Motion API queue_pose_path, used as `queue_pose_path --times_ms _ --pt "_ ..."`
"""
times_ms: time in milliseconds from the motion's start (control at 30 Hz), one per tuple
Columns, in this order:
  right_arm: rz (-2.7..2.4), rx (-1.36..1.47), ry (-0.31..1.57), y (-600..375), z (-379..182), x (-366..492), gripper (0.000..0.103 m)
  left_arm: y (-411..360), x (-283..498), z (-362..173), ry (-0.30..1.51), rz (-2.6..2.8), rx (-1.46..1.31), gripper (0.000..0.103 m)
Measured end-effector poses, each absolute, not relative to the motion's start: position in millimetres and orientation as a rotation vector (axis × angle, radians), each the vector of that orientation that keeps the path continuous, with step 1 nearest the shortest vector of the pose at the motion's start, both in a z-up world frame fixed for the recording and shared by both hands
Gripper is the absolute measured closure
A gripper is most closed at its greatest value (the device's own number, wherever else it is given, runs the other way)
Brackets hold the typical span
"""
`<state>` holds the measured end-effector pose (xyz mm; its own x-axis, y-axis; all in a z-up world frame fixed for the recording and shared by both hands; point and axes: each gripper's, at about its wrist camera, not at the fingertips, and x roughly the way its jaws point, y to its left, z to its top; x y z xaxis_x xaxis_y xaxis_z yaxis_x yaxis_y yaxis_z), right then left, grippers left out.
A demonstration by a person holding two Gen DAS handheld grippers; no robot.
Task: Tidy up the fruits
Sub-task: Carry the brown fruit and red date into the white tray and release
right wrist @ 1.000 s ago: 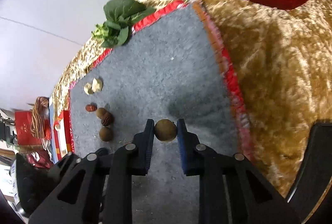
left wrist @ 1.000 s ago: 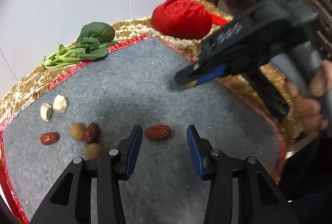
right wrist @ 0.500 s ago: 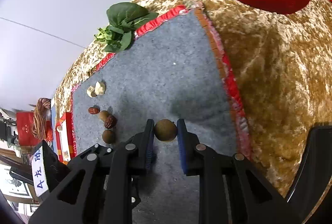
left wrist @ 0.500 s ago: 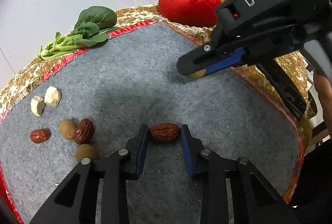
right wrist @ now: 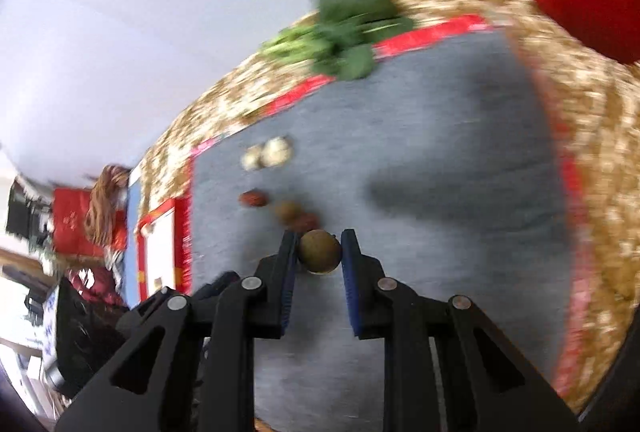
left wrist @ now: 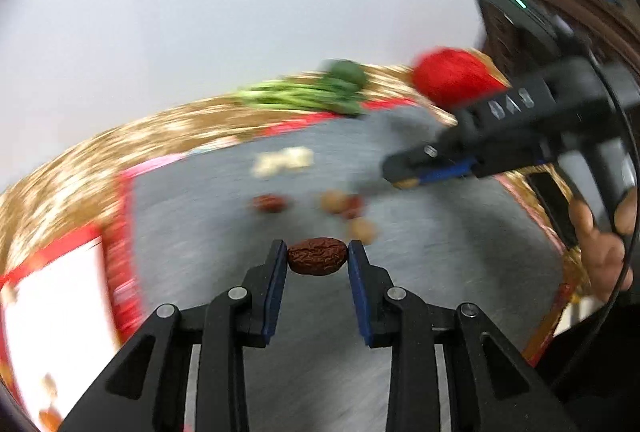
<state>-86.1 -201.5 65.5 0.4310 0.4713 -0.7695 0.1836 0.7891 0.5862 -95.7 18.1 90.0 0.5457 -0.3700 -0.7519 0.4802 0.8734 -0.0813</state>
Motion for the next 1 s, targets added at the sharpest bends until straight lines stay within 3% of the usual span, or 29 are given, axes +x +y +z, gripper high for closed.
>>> queue_pose_path --times_ms 433,800,867,900,933,1000 --pt "0.594 0.486 1.171 34.0 80.5 -75.6 0.079 223.8 -134.5 90.4 0.929 0.127 -0.066 0.073" --pt "0.663 0.302 1.283 118.4 40.4 -101.7 0.079 244.3 -115.6 65.5 1.02 0.204 -0.08 0.072" --pt "0.667 0.301 1.291 118.8 38.5 -102.0 0.078 243.4 -114.0 64.9 1.032 0.231 -0.077 0.066" --pt "0.664 0.304 1.288 116.1 39.3 -101.8 0.072 243.0 -113.5 65.8 1.028 0.237 -0.072 0.058" --pt "0.668 0.313 1.292 114.0 39.1 -100.3 0.058 241.6 -115.1 68.3 1.017 0.243 -0.07 0.053" --pt "0.672 0.343 1.293 103.9 42.3 -98.5 0.047 237.4 -116.6 73.6 0.996 0.246 -0.069 0.052"
